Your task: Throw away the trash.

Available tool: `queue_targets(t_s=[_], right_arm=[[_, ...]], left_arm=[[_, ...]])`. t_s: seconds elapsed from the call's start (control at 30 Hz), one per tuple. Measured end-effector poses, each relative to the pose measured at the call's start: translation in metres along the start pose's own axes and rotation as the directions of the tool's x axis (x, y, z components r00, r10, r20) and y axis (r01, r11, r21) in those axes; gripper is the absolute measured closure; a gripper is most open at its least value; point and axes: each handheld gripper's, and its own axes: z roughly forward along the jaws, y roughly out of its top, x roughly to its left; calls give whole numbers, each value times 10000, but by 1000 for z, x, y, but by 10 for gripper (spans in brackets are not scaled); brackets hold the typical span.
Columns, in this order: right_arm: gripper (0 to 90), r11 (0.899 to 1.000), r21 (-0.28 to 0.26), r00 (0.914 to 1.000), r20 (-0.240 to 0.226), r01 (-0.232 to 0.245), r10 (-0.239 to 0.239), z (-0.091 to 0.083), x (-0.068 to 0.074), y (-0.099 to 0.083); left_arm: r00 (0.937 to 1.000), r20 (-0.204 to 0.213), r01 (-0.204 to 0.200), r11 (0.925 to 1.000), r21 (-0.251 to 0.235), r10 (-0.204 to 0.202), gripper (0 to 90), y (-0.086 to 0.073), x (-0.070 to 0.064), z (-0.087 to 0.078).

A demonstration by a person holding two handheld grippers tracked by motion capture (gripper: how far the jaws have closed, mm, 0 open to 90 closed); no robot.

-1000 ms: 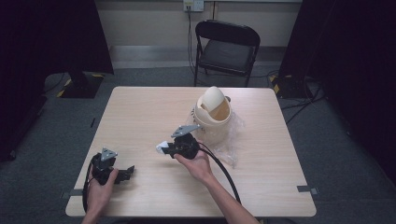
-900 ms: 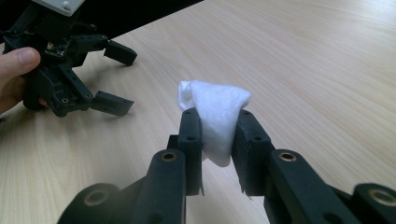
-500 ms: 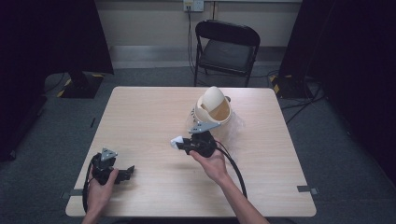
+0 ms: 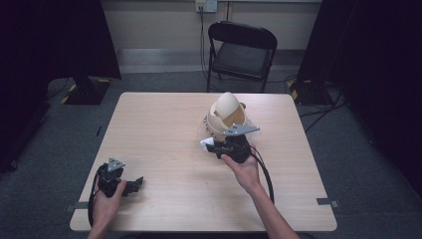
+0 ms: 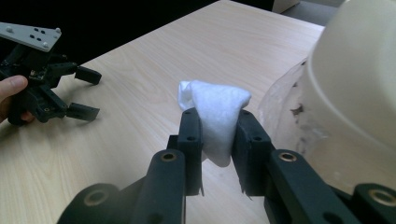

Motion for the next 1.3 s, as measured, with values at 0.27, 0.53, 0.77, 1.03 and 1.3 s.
queue_targets(t_s=[0.27,0.53,0.77,1.03,1.3], right_arm=[[749,9996,-266,9995,316,-74,83,-21,-11,5],[749,9990,-420,9969,764,-183,214,-40,-26,7],[749,9987,-457,9934,1116,-217,267,-52,-40,14],[749,9979,-541,9859,1616,-353,437,-59,-59,20],[749,9957,-368,9769,1940,-846,901,-53,-83,18]], left_arm=[[10000,1,5,10000,-3,-5,1,0,0,0],[10000,2,3,10000,-2,-3,1,0,0,0],[10000,2,1,10000,0,-1,1,0,0,0],[10000,2,2,10000,-4,-2,1,0,0,0],[10000,3,3,10000,-2,-3,1,0,0,0]])
